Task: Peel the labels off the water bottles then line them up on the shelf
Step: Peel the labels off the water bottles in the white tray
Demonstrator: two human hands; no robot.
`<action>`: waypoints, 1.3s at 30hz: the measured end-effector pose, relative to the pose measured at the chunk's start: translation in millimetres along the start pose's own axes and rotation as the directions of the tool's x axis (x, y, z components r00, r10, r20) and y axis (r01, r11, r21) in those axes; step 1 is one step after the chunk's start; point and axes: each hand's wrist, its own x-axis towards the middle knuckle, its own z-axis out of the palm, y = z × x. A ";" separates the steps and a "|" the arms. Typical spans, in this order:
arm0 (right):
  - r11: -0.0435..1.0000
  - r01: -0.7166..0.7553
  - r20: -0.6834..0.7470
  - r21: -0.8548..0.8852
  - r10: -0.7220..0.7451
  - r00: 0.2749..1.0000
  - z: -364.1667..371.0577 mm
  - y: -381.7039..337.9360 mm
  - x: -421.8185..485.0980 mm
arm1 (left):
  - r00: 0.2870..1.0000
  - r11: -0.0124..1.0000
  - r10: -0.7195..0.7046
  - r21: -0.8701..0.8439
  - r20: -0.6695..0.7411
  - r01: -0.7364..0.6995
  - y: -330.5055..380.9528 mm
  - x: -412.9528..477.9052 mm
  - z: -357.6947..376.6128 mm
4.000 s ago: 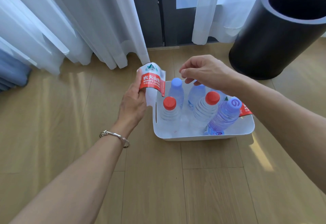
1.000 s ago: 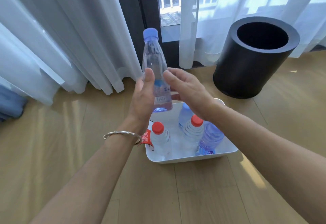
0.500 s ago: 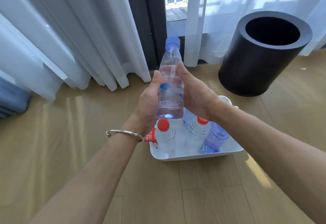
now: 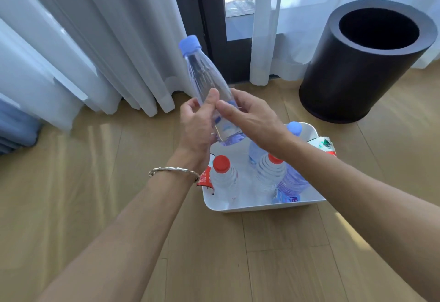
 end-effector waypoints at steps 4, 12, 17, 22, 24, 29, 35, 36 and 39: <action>0.989 0.017 0.011 -0.144 -0.015 1.000 -1.3 6.8 -2.0 | 0.997 1.000 0.008 -0.016 -0.079 -0.009 -2.5 3.0 5.0; 0.984 -0.001 -0.049 -0.179 -0.008 0.999 -5.0 14.4 -4.7 | 0.994 0.998 -0.028 -0.050 -0.105 0.022 -10.8 0.9 17.2; 0.956 0.008 -0.084 -0.294 -0.034 0.996 -5.8 14.4 -3.2 | 0.992 0.999 0.016 -0.031 -0.124 -0.020 -14.5 1.8 21.1; 0.951 0.058 -0.079 -0.303 -0.086 0.993 -6.0 14.2 -5.4 | 0.996 0.999 -0.001 -0.052 -0.093 -0.004 -15.1 3.0 19.2; 0.955 0.051 -0.113 -0.292 -0.088 0.990 -5.0 14.7 -6.4 | 0.996 0.999 0.000 -0.045 -0.094 -0.005 -15.4 3.5 19.5; 0.969 0.008 -0.188 -0.249 -0.056 0.981 -4.5 15.1 -6.5 | 0.993 0.999 -0.003 -0.040 -0.121 -0.001 -15.9 5.2 21.6; 0.981 0.019 -0.226 -0.192 -0.063 0.972 -1.3 19.7 -5.2 | 0.986 0.998 -0.020 -0.067 -0.165 0.009 -15.3 5.8 22.0; 0.978 0.024 -0.224 -0.207 -0.072 0.972 0.5 20.2 -5.0 | 0.985 0.997 -0.019 -0.071 -0.171 0.007 -15.3 5.3 22.2; 0.973 0.058 -0.286 -0.224 -0.123 0.950 5.6 22.4 -3.6 | 0.984 0.997 -0.002 -0.074 -0.180 -0.012 -16.2 3.2 23.8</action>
